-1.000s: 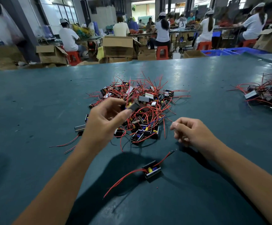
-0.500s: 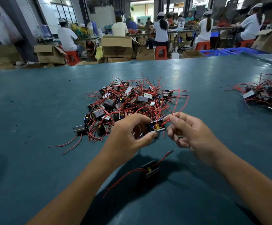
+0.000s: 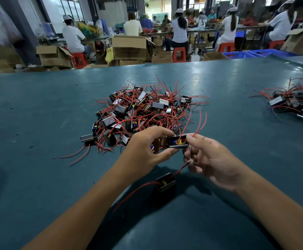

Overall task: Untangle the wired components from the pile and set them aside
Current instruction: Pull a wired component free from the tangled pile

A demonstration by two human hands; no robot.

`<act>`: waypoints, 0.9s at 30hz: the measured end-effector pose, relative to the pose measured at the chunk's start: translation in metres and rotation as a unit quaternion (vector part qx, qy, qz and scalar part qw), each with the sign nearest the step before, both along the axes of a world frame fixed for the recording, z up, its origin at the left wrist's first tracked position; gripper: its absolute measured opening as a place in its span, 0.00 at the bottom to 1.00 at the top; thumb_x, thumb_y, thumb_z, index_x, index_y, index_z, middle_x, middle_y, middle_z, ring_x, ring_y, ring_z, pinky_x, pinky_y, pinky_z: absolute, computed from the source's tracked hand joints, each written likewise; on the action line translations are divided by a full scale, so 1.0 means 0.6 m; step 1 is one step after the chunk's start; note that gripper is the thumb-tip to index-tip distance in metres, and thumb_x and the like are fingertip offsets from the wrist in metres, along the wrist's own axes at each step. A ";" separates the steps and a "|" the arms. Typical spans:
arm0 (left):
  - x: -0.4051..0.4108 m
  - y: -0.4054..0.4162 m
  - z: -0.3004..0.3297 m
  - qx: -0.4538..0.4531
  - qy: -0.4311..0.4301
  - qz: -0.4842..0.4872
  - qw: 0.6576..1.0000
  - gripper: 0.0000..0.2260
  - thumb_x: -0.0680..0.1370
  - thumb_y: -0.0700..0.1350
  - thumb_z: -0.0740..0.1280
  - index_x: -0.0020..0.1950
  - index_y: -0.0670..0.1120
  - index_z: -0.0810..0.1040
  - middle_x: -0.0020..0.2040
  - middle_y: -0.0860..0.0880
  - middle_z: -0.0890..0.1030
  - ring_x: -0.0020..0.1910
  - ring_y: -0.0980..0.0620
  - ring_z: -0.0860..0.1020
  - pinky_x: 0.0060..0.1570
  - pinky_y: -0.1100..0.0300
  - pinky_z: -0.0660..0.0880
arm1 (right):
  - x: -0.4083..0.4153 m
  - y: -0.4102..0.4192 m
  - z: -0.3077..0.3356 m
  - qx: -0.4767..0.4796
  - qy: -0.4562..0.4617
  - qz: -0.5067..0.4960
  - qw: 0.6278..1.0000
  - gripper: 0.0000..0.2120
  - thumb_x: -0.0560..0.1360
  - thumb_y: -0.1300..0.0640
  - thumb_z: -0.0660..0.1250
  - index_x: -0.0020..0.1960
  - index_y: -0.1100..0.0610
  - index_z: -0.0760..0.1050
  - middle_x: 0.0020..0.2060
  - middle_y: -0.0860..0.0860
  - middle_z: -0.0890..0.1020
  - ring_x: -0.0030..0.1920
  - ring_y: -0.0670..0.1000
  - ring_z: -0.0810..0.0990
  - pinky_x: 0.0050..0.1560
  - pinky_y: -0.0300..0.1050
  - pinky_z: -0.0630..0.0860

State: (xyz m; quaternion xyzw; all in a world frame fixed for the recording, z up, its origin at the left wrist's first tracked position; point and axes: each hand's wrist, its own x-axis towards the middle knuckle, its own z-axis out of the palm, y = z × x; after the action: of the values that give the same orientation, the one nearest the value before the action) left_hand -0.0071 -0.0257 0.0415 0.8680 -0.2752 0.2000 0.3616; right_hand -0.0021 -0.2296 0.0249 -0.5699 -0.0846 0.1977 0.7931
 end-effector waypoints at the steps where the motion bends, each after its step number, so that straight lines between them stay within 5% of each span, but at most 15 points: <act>1: 0.001 0.001 0.000 0.003 0.004 -0.001 1.000 0.14 0.73 0.46 0.77 0.57 0.47 0.81 0.47 0.62 0.78 0.43 0.68 0.75 0.42 0.76 0.67 | 0.002 -0.006 -0.001 0.009 0.008 0.019 1.000 0.18 0.67 0.51 0.76 0.53 0.54 0.76 0.33 0.51 0.77 0.29 0.46 0.74 0.24 0.36 0.65; 5: 0.001 0.001 -0.004 0.009 0.008 -0.001 1.000 0.15 0.73 0.46 0.77 0.58 0.46 0.80 0.48 0.61 0.77 0.44 0.70 0.75 0.43 0.78 0.67 | 0.016 -0.007 -0.005 0.033 0.034 0.051 0.998 0.12 0.70 0.59 0.73 0.52 0.54 0.77 0.33 0.52 0.78 0.29 0.47 0.76 0.26 0.37 0.69; 11: 0.002 0.004 -0.007 -0.017 0.045 0.000 0.999 0.11 0.76 0.52 0.73 0.57 0.53 0.80 0.51 0.57 0.76 0.49 0.58 0.76 0.45 0.67 0.74 | 0.030 -0.002 -0.016 0.032 -0.007 0.014 0.999 0.08 0.69 0.60 0.70 0.48 0.55 0.82 0.31 0.53 0.75 0.27 0.47 0.72 0.24 0.37 0.67; 18: -0.006 -0.023 -0.015 0.032 -0.147 0.048 0.988 0.04 0.76 0.43 0.73 0.44 0.44 0.81 0.42 0.52 0.74 0.39 0.53 0.74 0.37 0.56 0.73 | 0.023 0.013 -0.026 0.013 -0.083 -0.081 0.993 0.13 0.68 0.55 0.72 0.46 0.61 0.74 0.28 0.55 0.78 0.25 0.49 0.76 0.22 0.36 0.69; 27: -0.005 -0.029 -0.013 0.122 -0.094 0.052 0.987 0.05 0.74 0.41 0.75 0.48 0.45 0.83 0.45 0.50 0.78 0.42 0.50 0.78 0.37 0.52 0.76 | 0.019 0.022 -0.030 -0.039 -0.093 -0.113 0.989 0.07 0.74 0.61 0.71 0.45 0.64 0.75 0.30 0.57 0.79 0.28 0.54 0.75 0.23 0.38 0.70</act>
State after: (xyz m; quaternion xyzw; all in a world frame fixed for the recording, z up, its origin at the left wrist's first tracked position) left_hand -0.0102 -0.0430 0.0337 0.8964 -0.2844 0.2638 0.2144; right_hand 0.0091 -0.2164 0.0066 -0.6222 -0.0854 0.0566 0.7761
